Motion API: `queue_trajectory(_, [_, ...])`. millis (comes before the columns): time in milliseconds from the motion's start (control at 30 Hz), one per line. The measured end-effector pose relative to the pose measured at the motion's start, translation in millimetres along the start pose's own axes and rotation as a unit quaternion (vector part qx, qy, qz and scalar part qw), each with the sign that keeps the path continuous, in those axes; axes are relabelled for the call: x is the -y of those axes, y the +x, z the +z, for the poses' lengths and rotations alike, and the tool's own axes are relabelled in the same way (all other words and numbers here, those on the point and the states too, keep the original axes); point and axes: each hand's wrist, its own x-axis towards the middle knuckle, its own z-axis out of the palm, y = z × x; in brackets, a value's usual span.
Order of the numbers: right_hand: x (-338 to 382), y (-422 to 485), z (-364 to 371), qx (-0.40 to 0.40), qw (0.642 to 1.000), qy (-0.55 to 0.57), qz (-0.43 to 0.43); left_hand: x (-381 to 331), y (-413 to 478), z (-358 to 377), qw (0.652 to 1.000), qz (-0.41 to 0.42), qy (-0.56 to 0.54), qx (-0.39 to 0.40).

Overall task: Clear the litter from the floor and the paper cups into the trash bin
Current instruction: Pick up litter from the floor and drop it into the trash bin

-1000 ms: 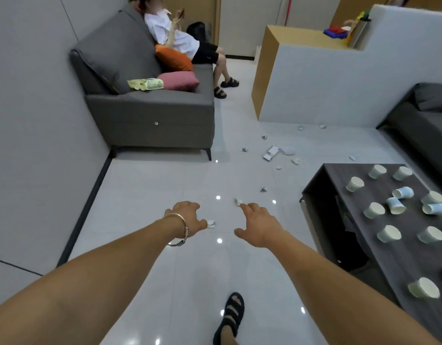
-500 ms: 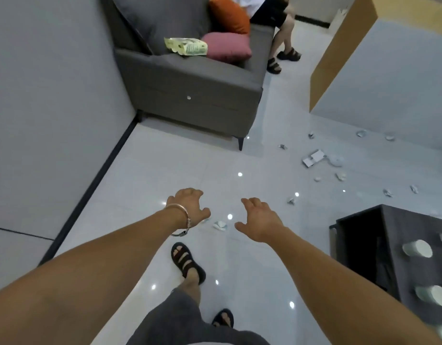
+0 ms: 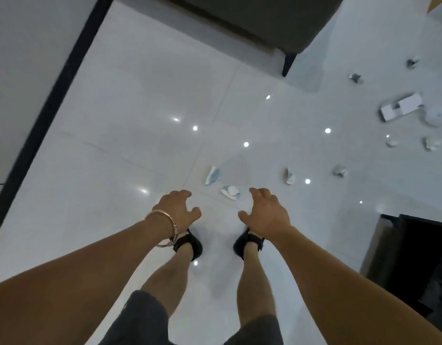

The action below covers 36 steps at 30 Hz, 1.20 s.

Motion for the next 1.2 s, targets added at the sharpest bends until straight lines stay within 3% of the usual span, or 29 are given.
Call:
queue_trajectory(300, [-75, 235, 182, 0.02, 0.997, -0.07, -0.025, 53, 226, 163, 0.999, -0.013, -0.044, -0.018])
queue_trajectory(400, [-81, 276, 234, 0.023, 0.997, -0.069, -0.015, 63, 263, 205, 0.997, 0.007, -0.071, -0.041])
queue_trajectory(567, [-82, 302, 278, -0.06, 0.996, -0.053, -0.027, 79, 284, 236, 0.997, 0.004, -0.069, -0.032])
queue_trajectory(700, [-78, 284, 265, -0.025, 0.997, 0.003, -0.07, 76, 271, 224, 0.994, -0.018, -0.107, -0.019])
queue_trajectory(867, [-47, 239, 208, -0.046, 0.969, 0.047, -0.238, 43, 255, 178, 0.971, -0.034, -0.238, -0.006])
queue_trajectory(1000, [-24, 233, 167, -0.102, 0.951, 0.071, -0.284, 28, 254, 141, 0.983, 0.009, -0.182, -0.023])
queue_trajectory(1100, [-14, 250, 152, -0.098, 0.946, 0.032, -0.306, 37, 261, 126, 0.985, 0.013, -0.16, -0.07])
queue_trajectory(1200, [-11, 289, 150, -0.072, 0.949, -0.08, -0.297, 66, 273, 126, 0.979, -0.034, -0.168, -0.113])
